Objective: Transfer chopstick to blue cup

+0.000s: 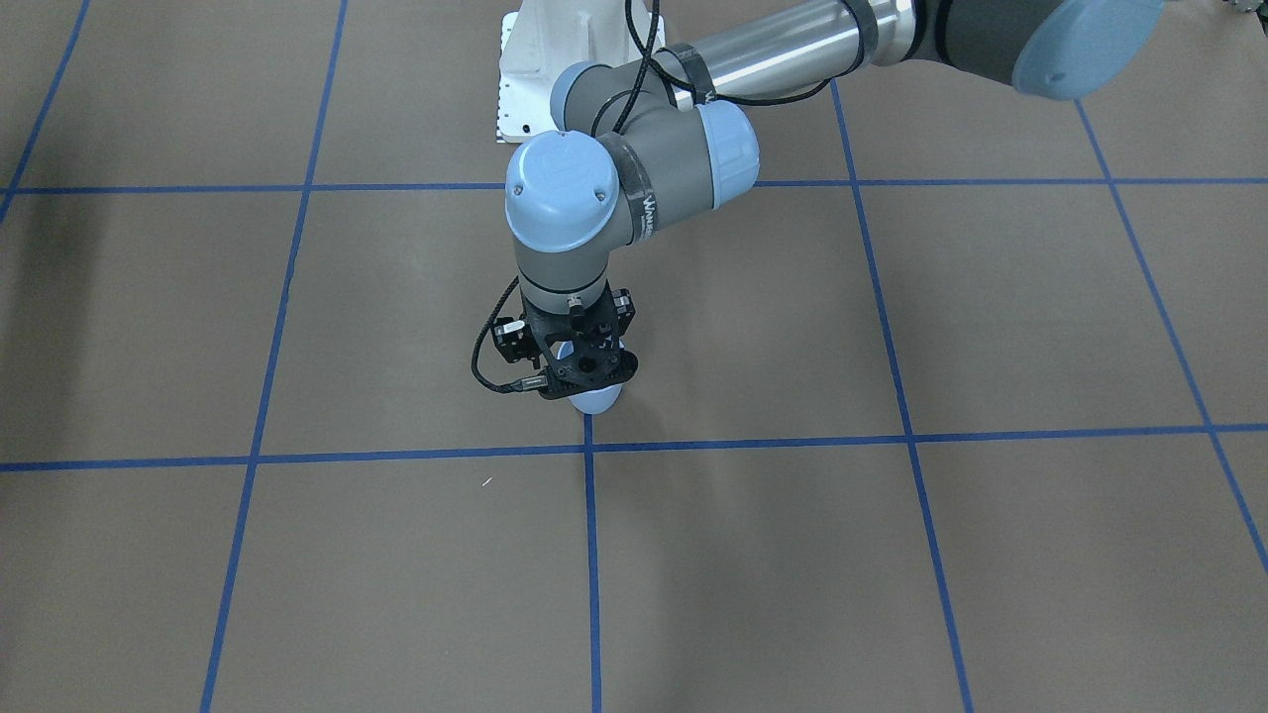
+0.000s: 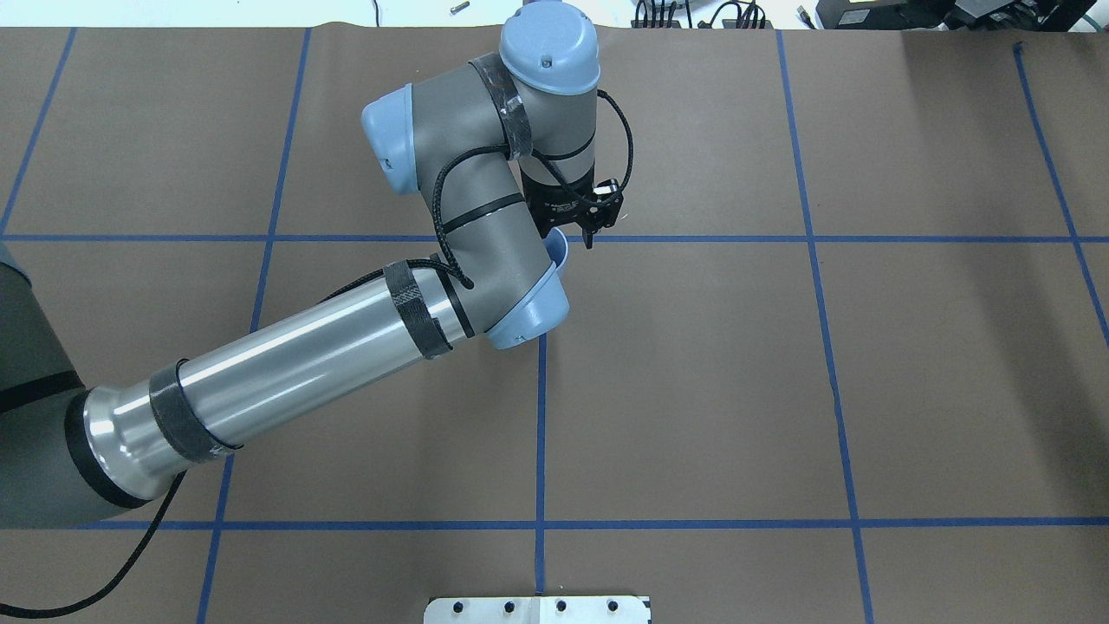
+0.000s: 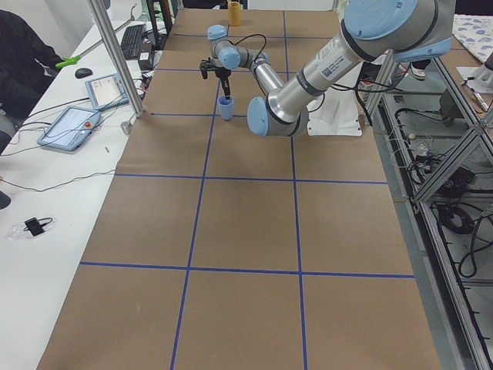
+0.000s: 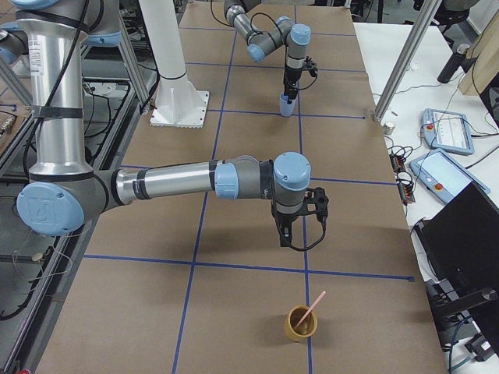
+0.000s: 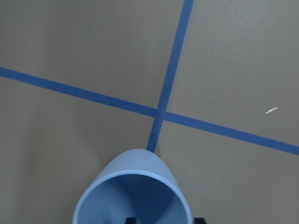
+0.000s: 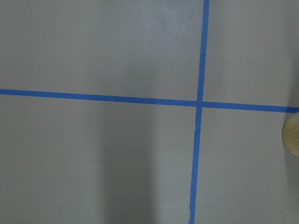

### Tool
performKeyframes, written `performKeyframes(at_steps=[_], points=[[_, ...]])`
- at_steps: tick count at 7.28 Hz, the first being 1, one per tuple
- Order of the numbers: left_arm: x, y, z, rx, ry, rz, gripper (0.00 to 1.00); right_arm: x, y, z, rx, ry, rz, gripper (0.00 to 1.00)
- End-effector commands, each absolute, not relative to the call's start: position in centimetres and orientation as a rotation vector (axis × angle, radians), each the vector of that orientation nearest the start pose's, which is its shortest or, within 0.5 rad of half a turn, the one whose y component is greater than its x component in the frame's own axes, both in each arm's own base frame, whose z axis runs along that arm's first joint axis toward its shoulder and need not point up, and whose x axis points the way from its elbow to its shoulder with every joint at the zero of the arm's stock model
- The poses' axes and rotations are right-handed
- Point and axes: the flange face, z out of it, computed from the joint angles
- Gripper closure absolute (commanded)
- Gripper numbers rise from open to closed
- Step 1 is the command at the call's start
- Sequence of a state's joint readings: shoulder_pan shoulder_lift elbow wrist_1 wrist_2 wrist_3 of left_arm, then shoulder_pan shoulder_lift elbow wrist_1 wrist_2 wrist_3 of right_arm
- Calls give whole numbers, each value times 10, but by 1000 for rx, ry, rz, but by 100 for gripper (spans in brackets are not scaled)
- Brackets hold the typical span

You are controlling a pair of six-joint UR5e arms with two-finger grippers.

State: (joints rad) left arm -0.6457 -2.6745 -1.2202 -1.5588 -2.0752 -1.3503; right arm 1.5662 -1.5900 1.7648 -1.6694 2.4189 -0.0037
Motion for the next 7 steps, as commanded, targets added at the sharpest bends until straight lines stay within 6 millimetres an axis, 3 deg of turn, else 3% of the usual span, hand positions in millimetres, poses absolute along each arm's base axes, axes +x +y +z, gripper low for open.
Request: performKeyframes(at_steps=[1,2,4,5,6,7], points=[[540,-551,60,-91,920,-226,2,57,-482,578,69,-845,-40,0],[511,-561,63,-75,919,-253,2,58,-480,584,75,-832,-68,0],[471,-569,112,-37,893,-230,2,81,-478,613,130,-626,-283,0],[464,-566,122,-33,892,-226,2,100,-478,618,156,-572,-347,0],[463,-566,122,-31,893,-227,2,136,-471,631,186,-570,-337,0],[462,-566,122,-29,894,-227,2,155,-465,631,245,-550,-331,0]])
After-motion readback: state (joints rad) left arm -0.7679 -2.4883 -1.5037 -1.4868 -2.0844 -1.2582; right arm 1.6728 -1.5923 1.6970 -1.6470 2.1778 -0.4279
